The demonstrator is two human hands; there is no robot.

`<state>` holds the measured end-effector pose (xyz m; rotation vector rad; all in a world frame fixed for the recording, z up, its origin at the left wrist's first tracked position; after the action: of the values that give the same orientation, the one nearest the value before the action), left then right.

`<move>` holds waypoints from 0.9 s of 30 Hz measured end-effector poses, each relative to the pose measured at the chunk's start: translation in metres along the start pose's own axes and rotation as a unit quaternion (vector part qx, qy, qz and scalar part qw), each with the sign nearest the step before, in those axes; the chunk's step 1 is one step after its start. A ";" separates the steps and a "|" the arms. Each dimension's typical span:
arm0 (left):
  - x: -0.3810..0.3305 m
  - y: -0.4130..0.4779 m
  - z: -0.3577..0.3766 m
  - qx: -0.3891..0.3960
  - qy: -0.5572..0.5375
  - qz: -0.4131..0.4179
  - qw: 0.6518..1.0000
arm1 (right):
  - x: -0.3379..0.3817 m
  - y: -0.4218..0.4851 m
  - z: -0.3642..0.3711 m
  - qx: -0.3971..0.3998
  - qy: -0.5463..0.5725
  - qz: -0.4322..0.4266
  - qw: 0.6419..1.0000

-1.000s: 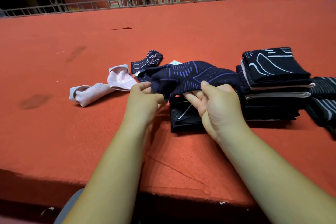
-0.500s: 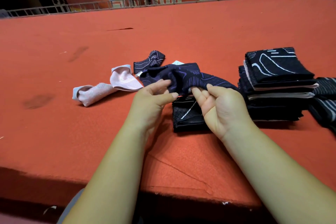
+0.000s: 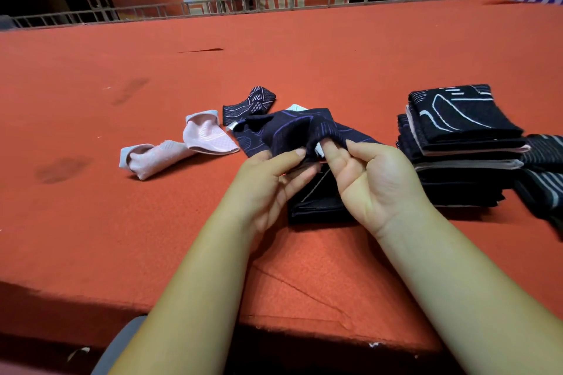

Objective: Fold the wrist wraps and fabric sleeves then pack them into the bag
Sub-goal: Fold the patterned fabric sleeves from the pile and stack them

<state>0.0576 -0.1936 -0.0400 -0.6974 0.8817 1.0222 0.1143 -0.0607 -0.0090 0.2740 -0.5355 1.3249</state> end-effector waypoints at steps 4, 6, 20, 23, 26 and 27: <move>-0.001 0.002 0.002 0.033 -0.024 0.006 0.999 | 0.003 0.001 -0.002 -0.005 0.004 -0.008 1.000; -0.006 0.006 -0.002 0.041 -0.025 0.028 0.998 | 0.005 0.003 -0.007 -0.019 0.001 -0.016 1.000; -0.032 0.005 -0.027 0.036 -0.013 0.050 0.998 | 0.007 0.010 -0.033 -0.109 -0.060 -0.042 0.991; -0.045 0.002 -0.024 0.007 -0.029 0.104 0.994 | 0.004 0.012 -0.033 -0.104 -0.124 -0.027 0.986; -0.061 -0.001 -0.024 -0.020 0.047 0.171 0.984 | -0.001 0.013 -0.032 -0.093 -0.154 0.013 0.984; -0.066 -0.003 -0.024 -0.033 0.094 0.197 0.975 | -0.002 0.012 -0.031 -0.090 -0.163 0.031 0.982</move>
<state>0.0368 -0.2424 0.0064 -0.6985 1.1858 1.3584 0.1094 -0.0446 -0.0378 0.3284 -0.9419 1.2882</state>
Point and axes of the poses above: each hand's wrist, its own y-axis towards the middle knuckle, its own z-axis out of the palm, x = y × z, the point moved 8 cm from there along y, towards the middle knuckle, and after that the axes turned 3 degrees about -y, right-handed, at the moved point
